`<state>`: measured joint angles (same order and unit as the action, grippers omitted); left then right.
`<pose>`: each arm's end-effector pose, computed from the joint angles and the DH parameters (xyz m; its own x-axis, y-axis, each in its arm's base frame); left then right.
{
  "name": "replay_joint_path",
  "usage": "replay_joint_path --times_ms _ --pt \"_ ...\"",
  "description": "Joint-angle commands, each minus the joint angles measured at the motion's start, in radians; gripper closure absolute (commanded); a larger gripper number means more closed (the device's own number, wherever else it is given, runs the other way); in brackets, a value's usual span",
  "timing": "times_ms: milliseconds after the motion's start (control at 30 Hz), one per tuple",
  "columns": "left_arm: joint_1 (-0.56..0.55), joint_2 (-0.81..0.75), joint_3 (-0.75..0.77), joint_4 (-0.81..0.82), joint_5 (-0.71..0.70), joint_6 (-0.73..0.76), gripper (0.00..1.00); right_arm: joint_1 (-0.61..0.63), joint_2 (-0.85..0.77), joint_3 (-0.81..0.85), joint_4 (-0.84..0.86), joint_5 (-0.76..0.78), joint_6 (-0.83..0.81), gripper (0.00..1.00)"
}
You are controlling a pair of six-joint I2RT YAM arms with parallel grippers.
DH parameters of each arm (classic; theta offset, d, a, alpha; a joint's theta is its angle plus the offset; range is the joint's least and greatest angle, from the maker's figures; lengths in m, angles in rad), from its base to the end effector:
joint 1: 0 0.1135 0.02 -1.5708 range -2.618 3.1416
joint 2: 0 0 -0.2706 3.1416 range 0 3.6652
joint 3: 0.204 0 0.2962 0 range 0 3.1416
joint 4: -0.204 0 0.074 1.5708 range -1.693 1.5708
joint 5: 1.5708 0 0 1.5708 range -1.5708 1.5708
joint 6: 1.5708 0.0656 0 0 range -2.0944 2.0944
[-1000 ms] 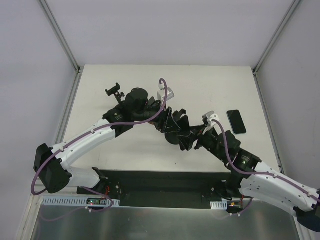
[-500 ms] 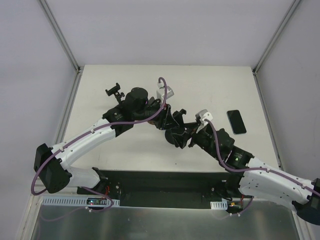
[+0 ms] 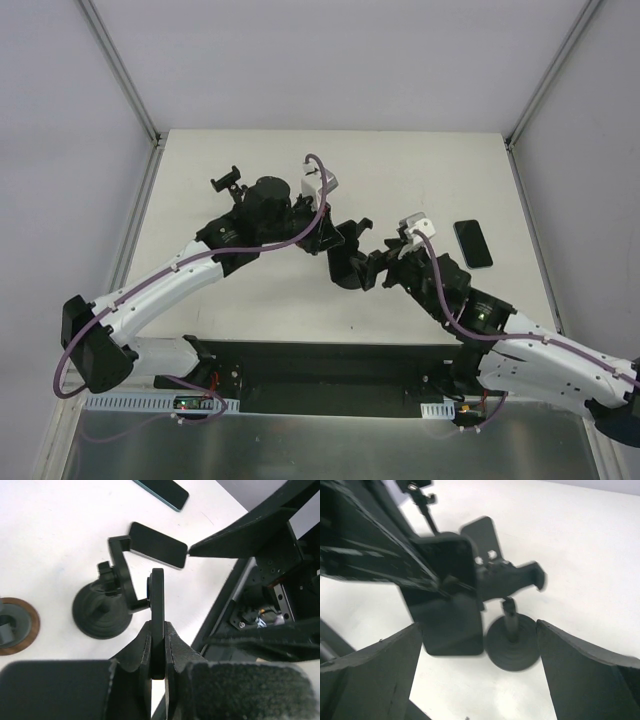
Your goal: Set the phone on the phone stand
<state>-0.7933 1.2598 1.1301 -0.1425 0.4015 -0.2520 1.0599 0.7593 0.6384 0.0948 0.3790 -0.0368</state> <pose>0.2357 -0.2760 0.3570 -0.4120 0.0914 -0.9066 0.8440 0.4133 -0.3419 0.1453 0.2095 0.3208 0.0104 -0.0513 -0.9986 -0.6296 0.7755 -0.0464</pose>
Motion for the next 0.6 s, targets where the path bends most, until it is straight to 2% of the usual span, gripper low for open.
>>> replay_joint_path --times_ms 0,33,67,133,167,200,233,267,300,367,400,500,567 --pt "-0.009 -0.105 -0.003 0.049 -0.131 0.042 1.00 -0.027 -0.101 0.040 -0.194 0.148 0.014 0.02" --pt "-0.009 -0.114 -0.004 0.049 -0.151 0.040 1.00 -0.041 -0.118 0.043 -0.245 0.147 0.006 0.00" --pt "-0.009 -0.122 -0.010 0.049 -0.182 0.040 1.00 -0.101 -0.129 0.050 -0.272 0.129 -0.001 0.03" --pt "-0.009 -0.141 -0.015 0.049 -0.210 0.040 1.00 -0.200 -0.120 0.099 -0.367 -0.003 -0.021 0.01" --pt "-0.009 -0.148 -0.019 0.049 -0.233 0.043 1.00 -0.318 -0.106 0.116 -0.389 -0.067 -0.031 0.01" --pt "-0.009 -0.158 -0.021 0.050 -0.239 0.045 1.00 -0.380 -0.075 0.145 -0.415 -0.221 -0.050 0.06" --pt "-0.009 -0.166 -0.024 0.052 -0.245 0.048 1.00 -0.437 -0.058 0.156 -0.417 -0.297 -0.061 0.14" --pt "-0.009 -0.171 -0.029 0.053 -0.248 0.056 1.00 -0.534 -0.040 0.164 -0.412 -0.369 -0.072 0.18" --pt "-0.009 -0.181 -0.032 0.058 -0.250 0.060 1.00 -0.578 0.006 0.182 -0.387 -0.561 -0.083 0.24" --pt "-0.009 -0.191 -0.044 0.072 -0.245 0.068 1.00 -0.659 0.061 0.207 -0.371 -0.694 -0.118 0.33" --pt "-0.009 -0.200 -0.049 0.076 -0.231 0.071 1.00 -0.673 0.107 0.211 -0.328 -0.789 -0.132 0.39" --pt "-0.009 -0.220 -0.064 0.098 -0.184 0.086 1.00 -0.689 0.175 0.221 -0.238 -0.912 -0.190 0.46" --pt "-0.009 -0.229 -0.081 0.127 -0.152 0.089 1.00 -0.689 0.219 0.227 -0.204 -0.933 -0.215 0.49"
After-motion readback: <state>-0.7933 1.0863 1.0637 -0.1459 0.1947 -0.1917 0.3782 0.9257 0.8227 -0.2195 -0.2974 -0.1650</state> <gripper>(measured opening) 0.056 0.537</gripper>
